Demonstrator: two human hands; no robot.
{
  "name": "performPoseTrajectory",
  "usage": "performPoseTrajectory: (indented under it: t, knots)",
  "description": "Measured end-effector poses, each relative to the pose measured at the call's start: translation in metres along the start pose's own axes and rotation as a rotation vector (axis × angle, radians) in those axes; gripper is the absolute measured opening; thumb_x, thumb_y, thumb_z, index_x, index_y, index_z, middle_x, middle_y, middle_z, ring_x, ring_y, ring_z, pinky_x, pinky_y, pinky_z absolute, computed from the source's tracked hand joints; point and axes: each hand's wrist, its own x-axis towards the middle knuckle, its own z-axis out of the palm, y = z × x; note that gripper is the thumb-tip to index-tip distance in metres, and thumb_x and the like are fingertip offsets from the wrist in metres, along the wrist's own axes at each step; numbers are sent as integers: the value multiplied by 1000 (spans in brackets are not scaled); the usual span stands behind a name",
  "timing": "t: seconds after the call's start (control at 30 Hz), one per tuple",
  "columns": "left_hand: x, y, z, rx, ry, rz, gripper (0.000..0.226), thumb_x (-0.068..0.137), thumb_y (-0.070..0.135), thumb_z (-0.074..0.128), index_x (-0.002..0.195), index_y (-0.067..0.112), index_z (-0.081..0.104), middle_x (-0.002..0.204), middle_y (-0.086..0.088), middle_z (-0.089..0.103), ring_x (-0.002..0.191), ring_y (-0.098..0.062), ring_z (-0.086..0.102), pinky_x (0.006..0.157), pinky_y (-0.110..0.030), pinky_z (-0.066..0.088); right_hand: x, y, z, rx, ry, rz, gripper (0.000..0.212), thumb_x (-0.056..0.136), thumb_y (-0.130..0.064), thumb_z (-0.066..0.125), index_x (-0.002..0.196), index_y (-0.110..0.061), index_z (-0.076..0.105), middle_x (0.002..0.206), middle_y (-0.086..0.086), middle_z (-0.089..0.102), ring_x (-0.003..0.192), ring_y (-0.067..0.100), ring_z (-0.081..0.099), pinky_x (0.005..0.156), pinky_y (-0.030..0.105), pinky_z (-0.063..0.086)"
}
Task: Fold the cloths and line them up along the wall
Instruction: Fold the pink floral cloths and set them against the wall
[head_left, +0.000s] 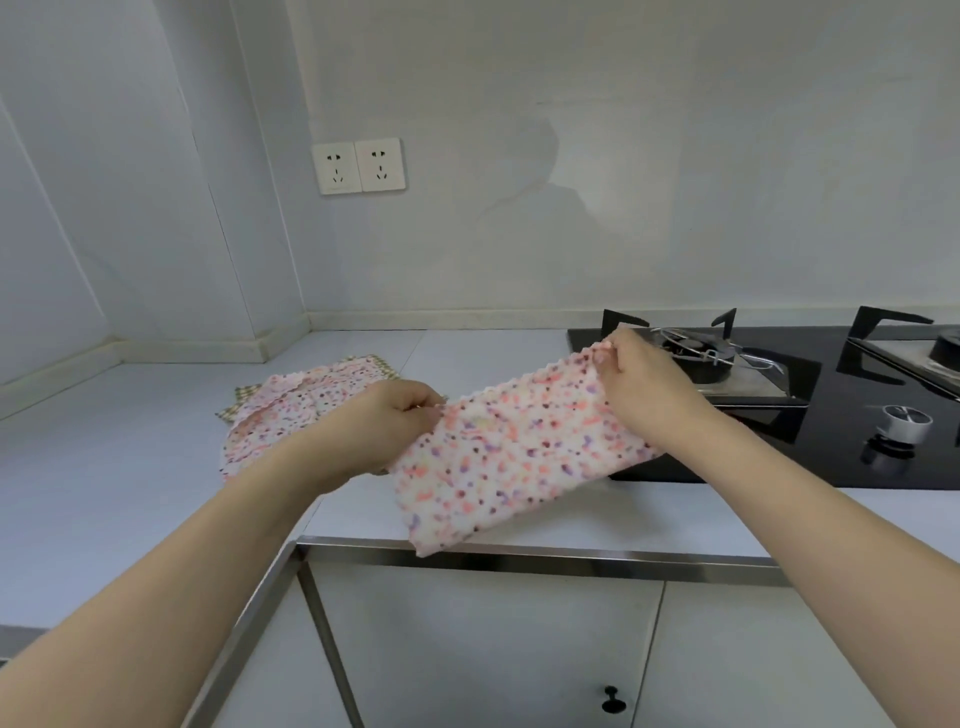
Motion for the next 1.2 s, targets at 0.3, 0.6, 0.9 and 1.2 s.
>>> performPoseTrajectory:
  t: [0.3,0.6,0.9,1.2]
  knots:
    - [40,-79,11,351,71,26,11,99,25,43,110,28,41,81,7,50,64,-12,49,54,-27,35,28,-4,101,-406,-221,87,23,91,-3,39,113,-7,38,98,11,58,86,34,57,65,35,36]
    - [43,-102,19,543,270,145,16,96,40,48,98,25,53,98,9,49,90,-12,46,72,-27,37,35,18,125,-329,-42,86,12,101,-23,30,95,-15,35,87,10,60,69,30,48,60,36,33]
    - [53,-97,23,691,305,106,13,94,28,47,90,24,58,96,5,50,89,-19,46,79,-34,40,37,21,129,-355,-29,84,21,102,-26,31,101,-11,44,97,13,63,79,34,54,63,35,32]
    - [45,-82,23,492,441,198,12,93,14,45,84,16,53,69,-1,56,60,-20,51,55,-37,44,36,17,126,-353,-45,122,14,101,-22,33,97,-12,41,94,11,63,71,28,45,62,35,32]
